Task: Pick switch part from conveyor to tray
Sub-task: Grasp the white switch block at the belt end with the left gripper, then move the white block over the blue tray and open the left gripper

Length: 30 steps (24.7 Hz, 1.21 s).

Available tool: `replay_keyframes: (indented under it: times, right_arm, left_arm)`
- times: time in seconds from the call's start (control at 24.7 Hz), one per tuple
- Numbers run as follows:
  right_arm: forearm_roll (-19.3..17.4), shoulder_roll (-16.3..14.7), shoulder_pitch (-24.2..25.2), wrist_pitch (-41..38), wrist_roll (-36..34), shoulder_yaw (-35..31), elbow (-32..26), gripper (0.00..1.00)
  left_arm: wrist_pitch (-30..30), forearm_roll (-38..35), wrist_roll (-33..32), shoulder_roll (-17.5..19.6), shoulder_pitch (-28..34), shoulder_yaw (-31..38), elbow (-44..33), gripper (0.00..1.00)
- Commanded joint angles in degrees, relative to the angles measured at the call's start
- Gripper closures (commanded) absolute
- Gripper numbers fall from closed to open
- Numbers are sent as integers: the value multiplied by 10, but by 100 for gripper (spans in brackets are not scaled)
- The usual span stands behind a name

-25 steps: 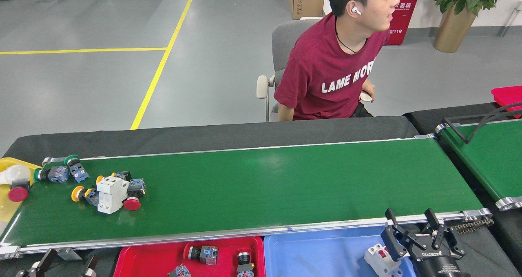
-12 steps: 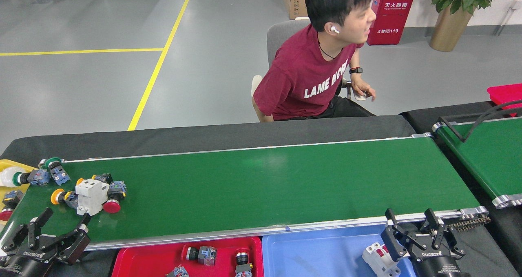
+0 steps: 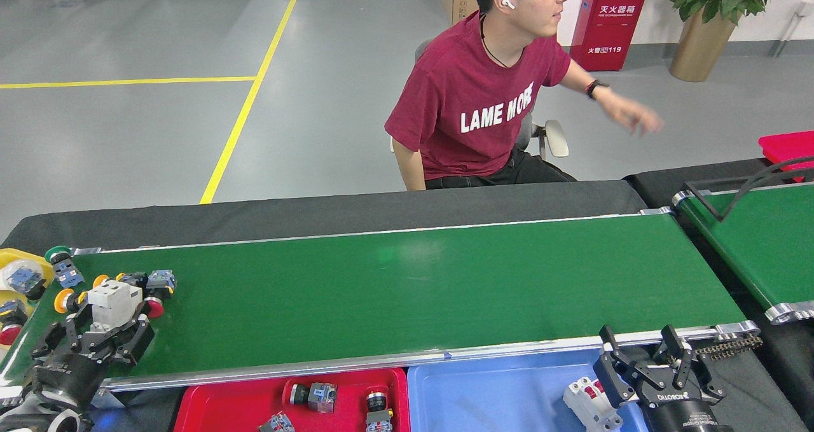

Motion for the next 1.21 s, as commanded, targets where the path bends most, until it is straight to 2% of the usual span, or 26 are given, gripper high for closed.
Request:
replay_keyframes:
  times: [0.0,0.08,0.16,0.24,0.36,0.53,0.61,0.73,0.89,0.97,1.05,1.13,1.17]
  right_arm:
    - [0,-2,-4,-3,0,-4,-8,4]
    - [0,-2,-4,-3,0,-4,-8,4]
    - [0,-3,-4,-3,0,-4,-8,4]
    - [0,-1,-4,-3,0,-3,-8,4]
    - [-1,-3,-3,-3,-1,-4,-8,4]
    - [-1,0,-1,-3,-1,-4,-8,4]
    - [-1,0,-1,-3,-1,-3,-8,4]
    - [-1,-1,-1,-3,-1,-3,-8,4]
    - [-1,-3,-1,-3,0,-4,-8,4]
    - [-1,-3,-1,-3,0,-4,-8,4]
    - [-1,-4,-1,-3,0,-4,-8,4]
    - [-1,-4,-1,-3,0,-4,-8,4]
    - [-1,-3,-1,-3,0,-4,-8,4]
  left_arm:
    - [18,4,39,11,-14,-3,23,78]
    - [17,4,53,12,-13,-4,28,88]
    - [12,4,64,12,-9,-4,28,93]
    - [-31,5,86,8,4,-3,13,97]
    - [-78,8,90,4,36,-1,-51,98]
    - [-155,25,82,-15,148,-4,-219,97]
    - [-183,22,67,-58,194,-22,-314,96]
    - [-179,8,1,-130,217,-114,-401,96]
    - [-142,-87,-27,-231,218,-219,-447,95]
    - [-134,-134,-27,-268,218,-260,-446,94]
    - [-116,-167,-28,-283,218,-306,-442,93]
    - [-67,-177,-44,-284,217,-365,-429,89]
    - [-39,-177,-62,-283,217,-393,-421,81]
